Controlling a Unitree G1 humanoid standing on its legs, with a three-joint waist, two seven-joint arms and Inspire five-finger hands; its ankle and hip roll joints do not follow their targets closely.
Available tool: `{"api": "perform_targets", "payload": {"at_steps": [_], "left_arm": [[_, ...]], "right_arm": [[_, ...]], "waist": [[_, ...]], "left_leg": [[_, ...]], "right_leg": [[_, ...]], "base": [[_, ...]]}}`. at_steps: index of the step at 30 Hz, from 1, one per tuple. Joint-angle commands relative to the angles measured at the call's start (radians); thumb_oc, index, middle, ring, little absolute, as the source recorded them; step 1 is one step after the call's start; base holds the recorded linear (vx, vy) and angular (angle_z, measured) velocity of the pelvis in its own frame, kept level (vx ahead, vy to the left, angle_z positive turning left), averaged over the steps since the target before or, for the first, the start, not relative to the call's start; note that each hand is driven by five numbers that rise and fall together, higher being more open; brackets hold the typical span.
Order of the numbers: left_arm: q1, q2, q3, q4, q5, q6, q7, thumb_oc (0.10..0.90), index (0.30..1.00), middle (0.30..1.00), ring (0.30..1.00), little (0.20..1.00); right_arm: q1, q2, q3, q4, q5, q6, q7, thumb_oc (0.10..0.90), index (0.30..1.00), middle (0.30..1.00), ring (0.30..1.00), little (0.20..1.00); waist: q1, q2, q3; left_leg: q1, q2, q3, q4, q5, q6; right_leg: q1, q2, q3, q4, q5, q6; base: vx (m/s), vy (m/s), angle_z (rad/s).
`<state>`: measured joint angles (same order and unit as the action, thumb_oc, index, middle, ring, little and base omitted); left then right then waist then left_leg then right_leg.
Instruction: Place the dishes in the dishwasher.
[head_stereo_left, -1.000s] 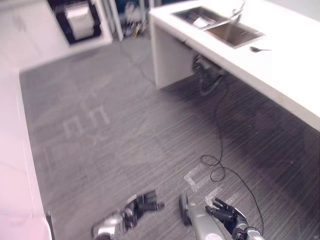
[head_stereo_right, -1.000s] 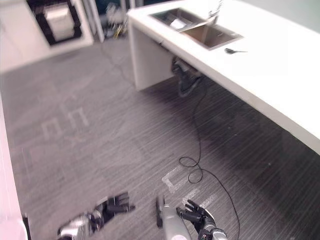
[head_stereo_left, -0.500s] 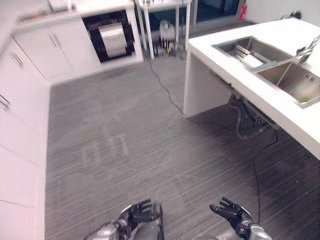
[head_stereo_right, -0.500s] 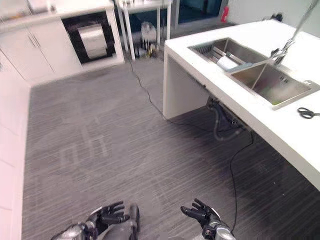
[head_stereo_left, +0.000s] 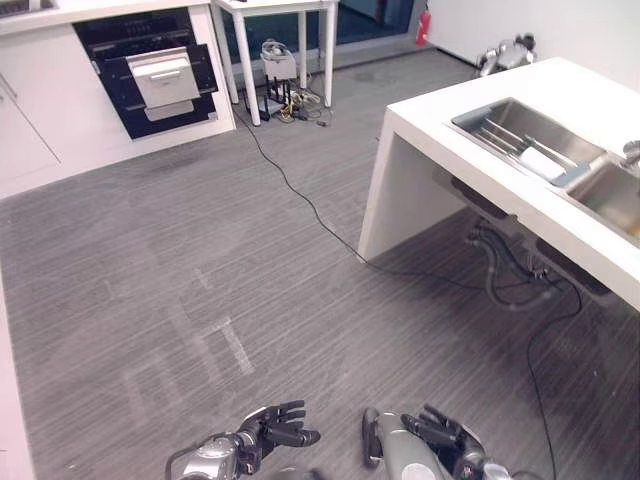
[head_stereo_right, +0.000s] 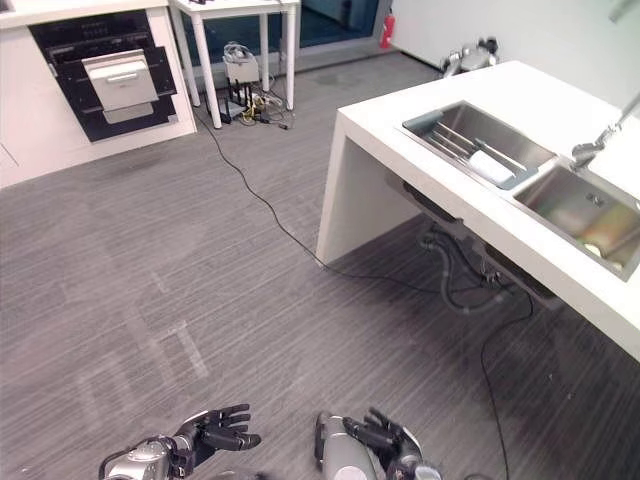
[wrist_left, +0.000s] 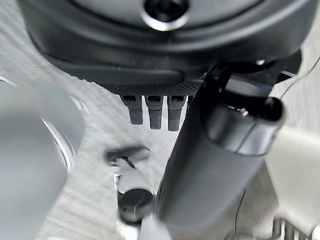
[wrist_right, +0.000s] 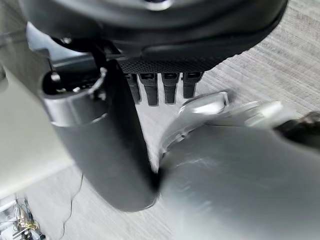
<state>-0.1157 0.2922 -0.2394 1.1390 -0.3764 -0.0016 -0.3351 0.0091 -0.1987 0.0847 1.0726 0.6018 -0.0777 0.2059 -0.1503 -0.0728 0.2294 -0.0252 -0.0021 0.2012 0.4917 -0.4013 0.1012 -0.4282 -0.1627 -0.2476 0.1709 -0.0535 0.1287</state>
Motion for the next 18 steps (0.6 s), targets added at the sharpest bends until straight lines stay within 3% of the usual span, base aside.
{"api": "perform_targets", "payload": {"at_steps": [1, 3, 5, 7, 8, 11, 14, 15, 16, 18], "left_arm": [[0.040, -0.012, 0.002, -0.069, 0.035, -0.065, 0.006, 0.800, 0.900, 0.900, 0.900, 0.900], [0.047, -0.018, 0.000, -0.050, 0.047, -0.060, 0.010, 0.800, 0.900, 0.900, 0.900, 0.900], [0.055, -0.027, 0.001, -0.033, 0.078, -0.056, 0.016, 0.800, 0.900, 0.900, 0.900, 0.900], [0.050, -0.033, 0.002, -0.027, 0.069, -0.055, 0.022, 0.800, 0.900, 0.900, 0.900, 0.900], [0.049, -0.033, 0.002, -0.027, 0.067, -0.054, 0.022, 0.800, 0.900, 0.900, 0.900, 0.900], [0.050, -0.033, 0.002, -0.027, 0.067, -0.054, 0.021, 0.800, 0.900, 0.900, 0.900, 0.900], [0.049, -0.033, 0.002, -0.027, 0.067, -0.054, 0.022, 0.800, 0.900, 0.900, 0.900, 0.900], [0.043, -0.042, 0.011, -0.023, 0.073, -0.054, 0.016, 0.800, 0.900, 0.900, 0.900, 0.900], [0.042, -0.042, 0.020, -0.028, 0.099, -0.055, 0.009, 0.800, 0.900, 0.900, 0.900, 0.900], [0.042, -0.042, 0.020, -0.028, 0.099, -0.055, 0.009, 0.800, 0.900, 0.900, 0.900, 0.900]], "right_arm": [[-0.004, -0.092, 0.008, 0.031, -0.034, -0.006, -0.005, 0.800, 0.900, 0.900, 0.900, 0.900], [-0.001, -0.091, 0.007, 0.052, -0.018, 0.001, -0.028, 0.800, 0.900, 0.900, 0.900, 0.900], [-0.003, -0.097, 0.007, 0.074, -0.013, 0.004, -0.037, 0.800, 0.900, 0.900, 0.900, 0.900], [-0.010, -0.103, 0.010, 0.083, -0.001, -0.002, -0.041, 0.800, 0.900, 0.900, 0.900, 0.900], [-0.011, -0.104, 0.010, 0.085, 0.001, -0.003, -0.040, 0.800, 0.900, 0.900, 0.900, 0.900], [-0.009, -0.104, 0.011, 0.086, 0.000, -0.004, -0.040, 0.800, 0.900, 0.900, 0.900, 0.900], [-0.011, -0.104, 0.010, 0.085, 0.001, -0.003, -0.040, 0.800, 0.900, 0.900, 0.900, 0.900], [-0.014, -0.119, 0.007, 0.092, 0.018, -0.013, -0.049, 0.800, 0.900, 0.900, 0.900, 0.900], [-0.012, -0.135, 0.005, 0.101, 0.025, -0.027, -0.044, 0.800, 0.900, 0.900, 0.900, 0.900], [-0.012, -0.135, 0.005, 0.101, 0.025, -0.027, -0.044, 0.800, 0.900, 0.900, 0.900, 0.900]], "waist": [[0.016, 0.077, -0.009], [0.013, 0.083, -0.020], [0.014, 0.082, -0.039], [0.022, 0.066, -0.046], [0.025, 0.063, -0.046], [0.024, 0.073, -0.045], [0.025, 0.063, -0.046], [0.036, 0.055, -0.050], [0.043, 0.049, -0.041], [0.042, 0.049, -0.042]], "left_leg": [[0.035, 0.001, 0.034, -0.192, 0.096, -0.045], [0.057, 0.014, 0.033, -0.192, 0.104, -0.047], [0.110, 0.024, 0.031, -0.192, 0.113, -0.063], [0.131, 0.017, 0.036, -0.192, 0.219, -0.083], [0.138, 0.016, 0.035, -0.192, 0.240, -0.088], [0.150, 0.024, 0.024, -0.192, 0.220, -0.096], [0.138, 0.016, 0.035, -0.192, 0.240, -0.088], [0.127, 0.030, 0.007, -0.063, 0.350, -0.128], [0.045, 0.051, -0.019, 0.131, 0.405, -0.145], [0.044, 0.052, -0.020, 0.132, 0.405, -0.145]], "right_leg": [[0.187, 0.028, -0.028, 0.129, 0.053, 0.048], [0.218, 0.040, -0.019, 0.129, 0.029, 0.028], [0.278, 0.068, -0.020, 0.129, -0.029, -0.020], [0.293, 0.069, -0.019, 0.129, -0.047, -0.057], [0.298, 0.070, -0.016, 0.129, -0.052, -0.062], [0.310, 0.081, -0.013, 0.129, -0.068, -0.054], [0.298, 0.070, -0.016, 0.129, -0.052, -0.062], [0.321, 0.083, -0.003, 0.129, -0.085, -0.094], [0.341, 0.099, 0.012, 0.129, -0.101, -0.123], [0.340, 0.099, 0.012, 0.129, -0.101, -0.124]], "base": [[0.57, -0.267, 0.00], [0.52, -0.285, 0.04], [0.50, -0.368, 0.38], [0.16, -0.245, -0.49], [0.10, -0.119, -0.85], [0.03, -0.006, -0.40], [0.04, -0.069, -0.05], [0.31, -0.359, -0.01], [0.31, -0.359, -0.55], [0.06, -0.081, -1.13]]}}
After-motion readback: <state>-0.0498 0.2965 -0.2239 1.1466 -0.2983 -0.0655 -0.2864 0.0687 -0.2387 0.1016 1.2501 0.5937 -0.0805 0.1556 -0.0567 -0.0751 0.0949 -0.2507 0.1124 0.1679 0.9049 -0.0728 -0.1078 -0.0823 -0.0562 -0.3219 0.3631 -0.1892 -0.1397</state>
